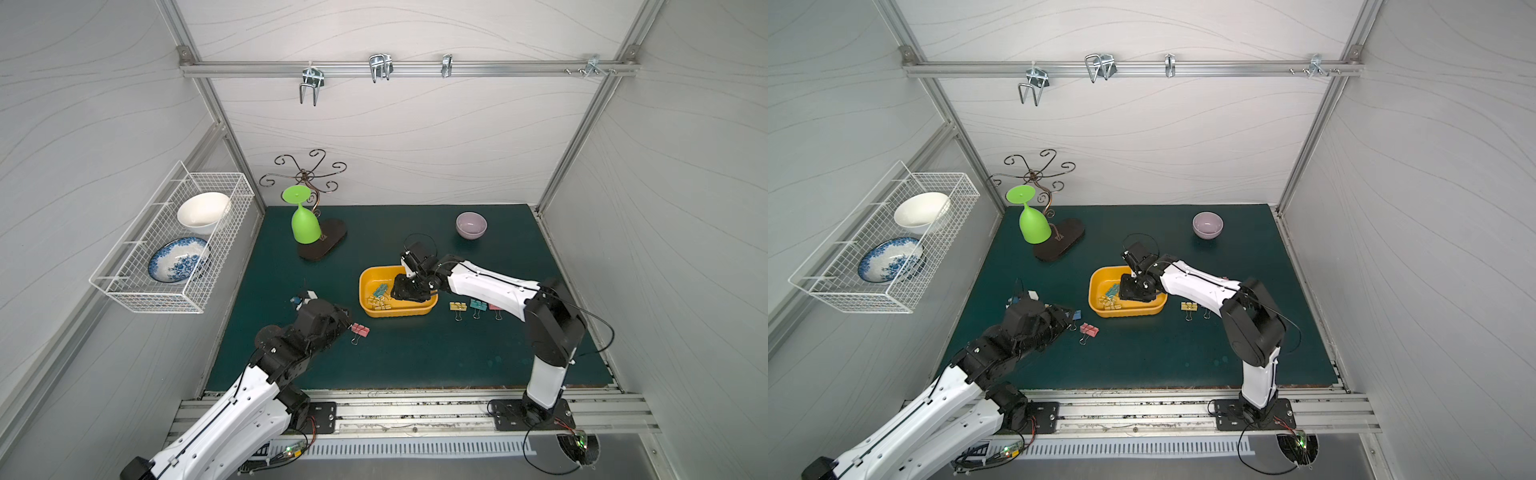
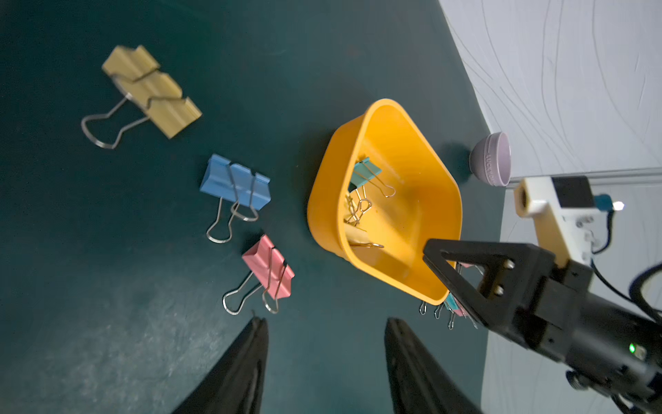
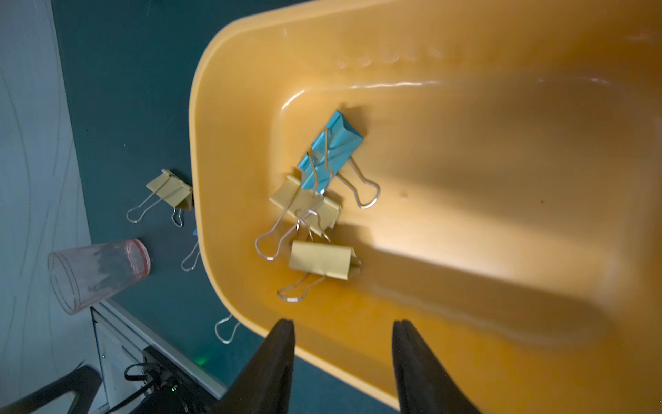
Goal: Take out the binder clips from the storage box
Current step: Pick up the binder clip from the storage box.
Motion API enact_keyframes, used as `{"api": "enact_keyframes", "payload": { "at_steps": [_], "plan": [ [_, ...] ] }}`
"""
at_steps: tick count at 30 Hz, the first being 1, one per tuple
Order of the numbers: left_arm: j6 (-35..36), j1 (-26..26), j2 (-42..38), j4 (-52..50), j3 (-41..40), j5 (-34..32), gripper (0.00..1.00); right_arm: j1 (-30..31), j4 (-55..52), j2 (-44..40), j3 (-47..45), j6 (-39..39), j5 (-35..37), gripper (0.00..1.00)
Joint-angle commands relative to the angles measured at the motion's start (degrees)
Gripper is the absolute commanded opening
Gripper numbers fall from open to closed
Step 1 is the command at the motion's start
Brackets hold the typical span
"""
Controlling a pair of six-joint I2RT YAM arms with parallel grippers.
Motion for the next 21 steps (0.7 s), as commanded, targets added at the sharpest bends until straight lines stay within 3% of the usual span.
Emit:
{"api": "enact_keyframes", "payload": {
  "at_steps": [1,6,16,21],
  "plan": [
    [13.8,2.2,3.9,1.3,5.1,8.1,0.58,-1.2,1.9,3.8,3.6,5.2,-2.8,0.45],
    [20.0,3.6,8.0,-0.4,7.8,11.5,0.6,-2.5,3.2,8.6,6.4,11.9,-2.7,0.43],
    [25.6,4.4,11.7,-4.9,11.1,8.4,0.62,-2.9,7.5,13.9,9.2,18.1,-4.8,0.35],
    [25.3,4.4,12.1,-5.4,10.8,7.6,0.62,-3.0,9.4,14.6,8.6,19.7,-6.1,0.24]
  ]
}}
